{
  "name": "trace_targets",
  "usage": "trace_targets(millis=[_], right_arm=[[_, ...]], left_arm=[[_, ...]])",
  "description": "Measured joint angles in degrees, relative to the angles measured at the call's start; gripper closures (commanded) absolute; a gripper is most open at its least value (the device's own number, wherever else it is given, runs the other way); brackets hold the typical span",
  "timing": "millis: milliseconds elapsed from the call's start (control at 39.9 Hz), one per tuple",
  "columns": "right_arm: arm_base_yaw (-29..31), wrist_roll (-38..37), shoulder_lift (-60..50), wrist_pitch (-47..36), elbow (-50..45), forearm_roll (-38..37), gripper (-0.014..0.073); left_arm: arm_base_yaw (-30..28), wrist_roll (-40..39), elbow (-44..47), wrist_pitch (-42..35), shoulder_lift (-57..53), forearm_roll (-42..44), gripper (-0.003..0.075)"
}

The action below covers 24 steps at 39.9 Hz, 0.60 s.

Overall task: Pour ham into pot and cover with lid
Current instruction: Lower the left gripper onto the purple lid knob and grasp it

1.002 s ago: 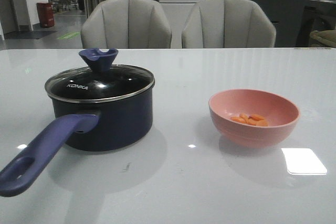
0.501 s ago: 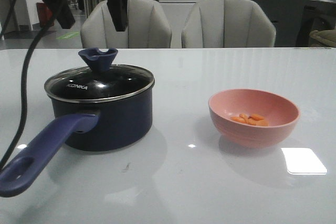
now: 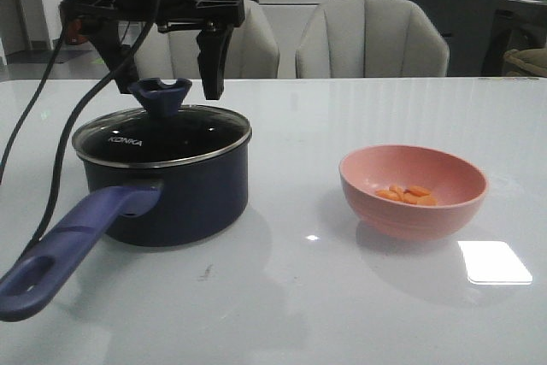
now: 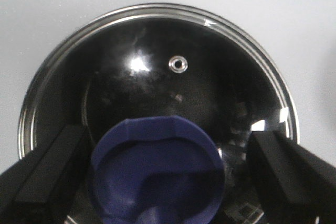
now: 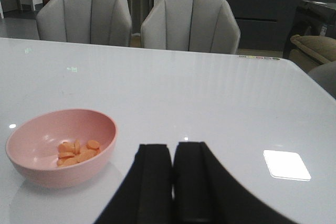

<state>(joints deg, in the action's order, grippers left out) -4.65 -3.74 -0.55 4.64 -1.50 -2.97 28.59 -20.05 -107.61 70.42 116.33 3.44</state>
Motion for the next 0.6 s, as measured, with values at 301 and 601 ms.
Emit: trace_targets(millis=[301,601], right_arm=[[0.0,0.0,0.0,0.0,0.0,0.0,0.0434],[0.0,0.0,0.0,0.0,0.0,0.0,0.0434]], left_arm=[[-0.47,-0.84,0.0,0.47,0.2,-0.13,0.012],[-0.6,-0.84,-0.02,0.51,1.24,-0.51,0.0336]])
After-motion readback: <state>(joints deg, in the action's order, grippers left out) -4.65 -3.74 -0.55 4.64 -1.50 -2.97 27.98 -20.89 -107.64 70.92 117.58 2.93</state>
